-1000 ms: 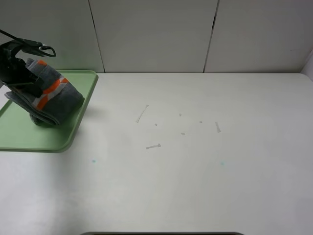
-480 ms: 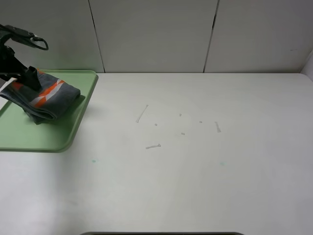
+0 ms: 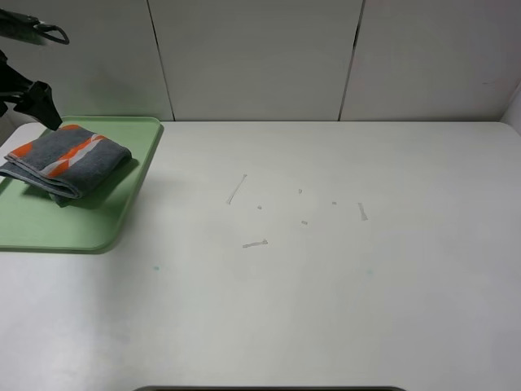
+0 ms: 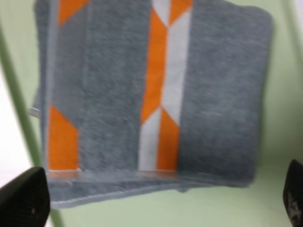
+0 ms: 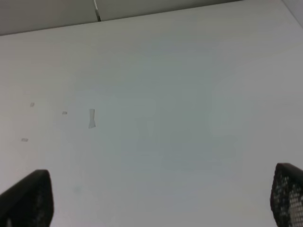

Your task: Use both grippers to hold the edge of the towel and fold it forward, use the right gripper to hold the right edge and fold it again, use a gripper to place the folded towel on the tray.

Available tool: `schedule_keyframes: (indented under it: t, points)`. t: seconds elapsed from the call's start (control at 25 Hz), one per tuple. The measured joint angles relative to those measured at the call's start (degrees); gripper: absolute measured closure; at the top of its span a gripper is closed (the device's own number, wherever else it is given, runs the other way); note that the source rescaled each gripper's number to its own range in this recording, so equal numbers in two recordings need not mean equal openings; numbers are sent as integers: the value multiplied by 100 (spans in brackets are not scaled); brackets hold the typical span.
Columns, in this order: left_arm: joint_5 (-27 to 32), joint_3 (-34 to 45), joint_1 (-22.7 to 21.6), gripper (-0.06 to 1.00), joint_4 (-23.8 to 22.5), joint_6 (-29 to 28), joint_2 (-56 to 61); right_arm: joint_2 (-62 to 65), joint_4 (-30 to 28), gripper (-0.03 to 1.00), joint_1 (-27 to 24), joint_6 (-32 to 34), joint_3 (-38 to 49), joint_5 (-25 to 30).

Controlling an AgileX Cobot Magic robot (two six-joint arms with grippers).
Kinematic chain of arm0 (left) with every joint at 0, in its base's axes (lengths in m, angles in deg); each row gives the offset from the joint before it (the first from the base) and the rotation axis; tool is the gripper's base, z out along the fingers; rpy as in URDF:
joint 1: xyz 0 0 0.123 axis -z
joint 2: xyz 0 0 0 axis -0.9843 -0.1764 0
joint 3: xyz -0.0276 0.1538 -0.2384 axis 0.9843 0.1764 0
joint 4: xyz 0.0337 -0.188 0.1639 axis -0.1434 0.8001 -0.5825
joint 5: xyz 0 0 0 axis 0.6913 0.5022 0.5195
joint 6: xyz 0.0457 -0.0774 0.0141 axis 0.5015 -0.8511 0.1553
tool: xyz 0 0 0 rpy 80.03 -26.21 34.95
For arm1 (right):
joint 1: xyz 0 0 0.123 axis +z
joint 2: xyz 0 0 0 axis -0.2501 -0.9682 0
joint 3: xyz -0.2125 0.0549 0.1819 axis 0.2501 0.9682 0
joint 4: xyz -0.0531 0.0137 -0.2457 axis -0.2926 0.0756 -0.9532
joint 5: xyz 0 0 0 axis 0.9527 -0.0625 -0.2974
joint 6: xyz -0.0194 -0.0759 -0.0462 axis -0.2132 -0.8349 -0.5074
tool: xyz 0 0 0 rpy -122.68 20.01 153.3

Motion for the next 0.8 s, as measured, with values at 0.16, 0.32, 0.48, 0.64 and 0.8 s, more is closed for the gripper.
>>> schedule_keyframes:
  t: [0.16,0.32,0.48,0.64,0.8]
  points:
    - [373,0,0,-6,118,-73,16,0,0,-3,0,0,0,0]
    - [733,0,0,-6,118,-252,204,0,0,-3,0,0,0,0]
    - [1106,0,0,-6,118,-472,547,0,0,-3,0,0,0,0]
    - [1645,0,0,-6,113,-637,927,0,0,-3,0,0,0,0]
    - [2034,0,0,-5,95,-750,1301,0,0,-3,0,0,0,0]
